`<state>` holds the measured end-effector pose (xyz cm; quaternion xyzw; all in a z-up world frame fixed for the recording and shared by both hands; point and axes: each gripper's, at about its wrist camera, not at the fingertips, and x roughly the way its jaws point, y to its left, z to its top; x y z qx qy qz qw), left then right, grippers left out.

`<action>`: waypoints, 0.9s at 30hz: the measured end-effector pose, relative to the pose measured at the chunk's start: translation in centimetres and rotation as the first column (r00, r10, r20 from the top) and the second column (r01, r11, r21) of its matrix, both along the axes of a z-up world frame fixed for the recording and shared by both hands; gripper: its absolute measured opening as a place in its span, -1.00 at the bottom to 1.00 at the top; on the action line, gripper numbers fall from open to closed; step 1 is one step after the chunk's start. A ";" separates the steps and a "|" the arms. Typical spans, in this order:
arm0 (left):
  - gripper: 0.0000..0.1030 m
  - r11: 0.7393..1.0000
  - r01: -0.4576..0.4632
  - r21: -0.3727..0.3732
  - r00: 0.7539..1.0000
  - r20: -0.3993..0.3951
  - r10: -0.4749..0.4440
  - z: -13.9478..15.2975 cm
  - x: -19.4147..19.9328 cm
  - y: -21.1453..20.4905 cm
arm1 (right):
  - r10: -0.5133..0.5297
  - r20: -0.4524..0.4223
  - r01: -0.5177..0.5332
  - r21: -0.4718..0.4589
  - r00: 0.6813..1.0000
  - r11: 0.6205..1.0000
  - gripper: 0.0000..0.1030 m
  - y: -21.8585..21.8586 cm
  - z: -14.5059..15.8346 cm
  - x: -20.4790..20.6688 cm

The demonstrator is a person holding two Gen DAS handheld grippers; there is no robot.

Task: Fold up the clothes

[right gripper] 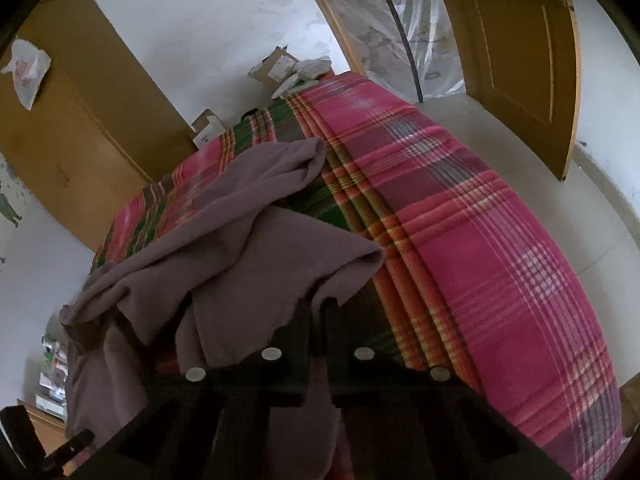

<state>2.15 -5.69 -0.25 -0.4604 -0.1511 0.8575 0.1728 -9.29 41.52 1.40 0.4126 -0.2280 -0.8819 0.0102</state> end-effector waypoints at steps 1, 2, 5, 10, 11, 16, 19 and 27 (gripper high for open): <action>-0.45 1.000 0.004 -0.005 1.000 0.013 -0.004 -0.1 0.1 0.3 | -0.004 -0.004 0.004 -0.005 1.000 1.000 -0.90 0.1 0.0 0.1; -0.45 1.000 0.001 0.002 1.000 0.028 -0.001 -0.3 0.2 0.4 | -0.009 -0.011 0.008 -0.009 1.000 1.000 -0.91 0.2 0.1 0.3; -0.45 0.997 -0.023 0.077 0.997 0.079 0.017 -0.7 0.5 0.3 | -0.016 -0.045 0.015 -0.018 0.999 1.000 -0.91 0.4 0.8 1.0; -0.45 0.959 -0.057 0.279 0.981 0.192 0.002 -1.9 0.6 -0.3 | -0.006 -0.078 0.005 -0.016 0.997 1.000 -0.91 0.4 1.6 2.2; -0.45 0.948 -0.064 0.312 0.978 0.208 -0.002 -2.3 0.6 -0.3 | -0.010 -0.086 0.008 -0.019 0.996 1.000 -0.91 0.4 1.7 2.5; -0.45 0.865 -0.178 0.469 0.954 0.298 0.035 -4.1 -0.7 -1.0 | -0.050 -0.125 0.047 -0.027 0.991 0.999 -0.92 1.2 2.6 4.2; -0.45 0.812 -0.241 0.532 0.939 0.338 0.058 -5.1 -1.3 -1.4 | -0.077 -0.141 0.072 -0.038 0.987 0.997 -0.92 2.1 3.1 5.4; -0.45 0.776 -0.319 0.543 0.924 0.361 0.127 -5.3 -0.9 -0.9 | -0.131 -0.188 0.129 -0.022 0.973 0.991 -0.92 3.9 4.3 8.6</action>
